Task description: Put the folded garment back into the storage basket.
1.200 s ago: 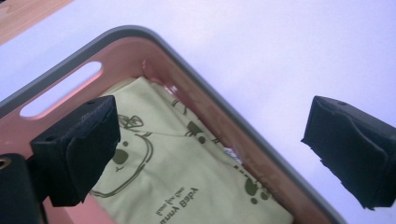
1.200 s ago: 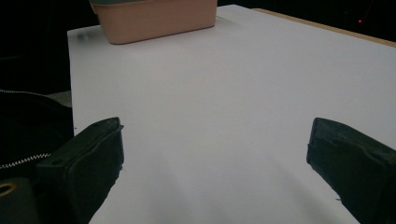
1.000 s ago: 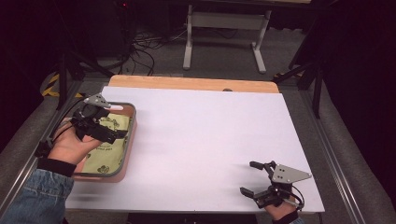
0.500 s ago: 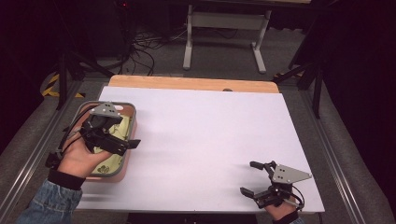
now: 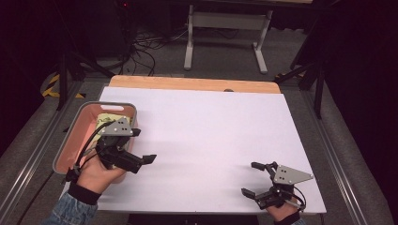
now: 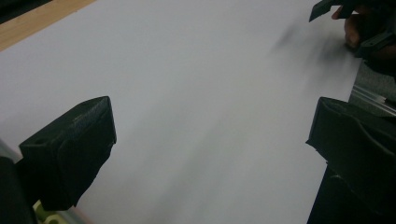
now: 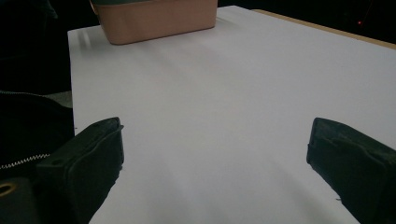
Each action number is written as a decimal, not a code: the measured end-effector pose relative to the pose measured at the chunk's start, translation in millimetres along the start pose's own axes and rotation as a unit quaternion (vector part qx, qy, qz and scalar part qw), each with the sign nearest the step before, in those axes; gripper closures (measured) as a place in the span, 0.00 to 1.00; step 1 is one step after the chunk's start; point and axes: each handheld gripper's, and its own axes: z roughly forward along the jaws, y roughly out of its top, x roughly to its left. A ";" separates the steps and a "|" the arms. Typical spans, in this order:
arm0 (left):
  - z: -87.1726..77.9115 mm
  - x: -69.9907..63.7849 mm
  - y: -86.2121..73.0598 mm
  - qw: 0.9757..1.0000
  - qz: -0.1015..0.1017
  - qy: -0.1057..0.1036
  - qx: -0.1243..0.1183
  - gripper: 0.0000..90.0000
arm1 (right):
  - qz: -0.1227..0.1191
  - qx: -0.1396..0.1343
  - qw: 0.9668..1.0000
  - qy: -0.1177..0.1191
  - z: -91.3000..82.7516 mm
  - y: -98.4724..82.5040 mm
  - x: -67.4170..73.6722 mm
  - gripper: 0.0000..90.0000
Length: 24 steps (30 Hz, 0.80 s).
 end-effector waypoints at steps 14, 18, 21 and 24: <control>33.5 -19.6 -23.5 0.997 0.006 -0.037 -0.068 0.02 | 0.000 -0.001 1.000 0.000 -0.9 -0.1 -0.3 0.05; 41.1 -22.0 -30.6 0.996 0.003 -0.042 -0.084 0.03 | 0.000 -0.001 1.000 0.000 -0.9 -0.1 -0.3 0.05; 48.4 -22.5 -37.4 0.994 -0.005 -0.053 -0.095 0.03 | 0.000 -0.001 1.000 0.000 -0.9 -0.1 -0.3 0.05; 55.2 -21.7 -43.6 0.994 -0.003 -0.057 -0.097 0.03 | 0.000 -0.001 1.000 0.000 -1.0 -0.1 -0.3 0.05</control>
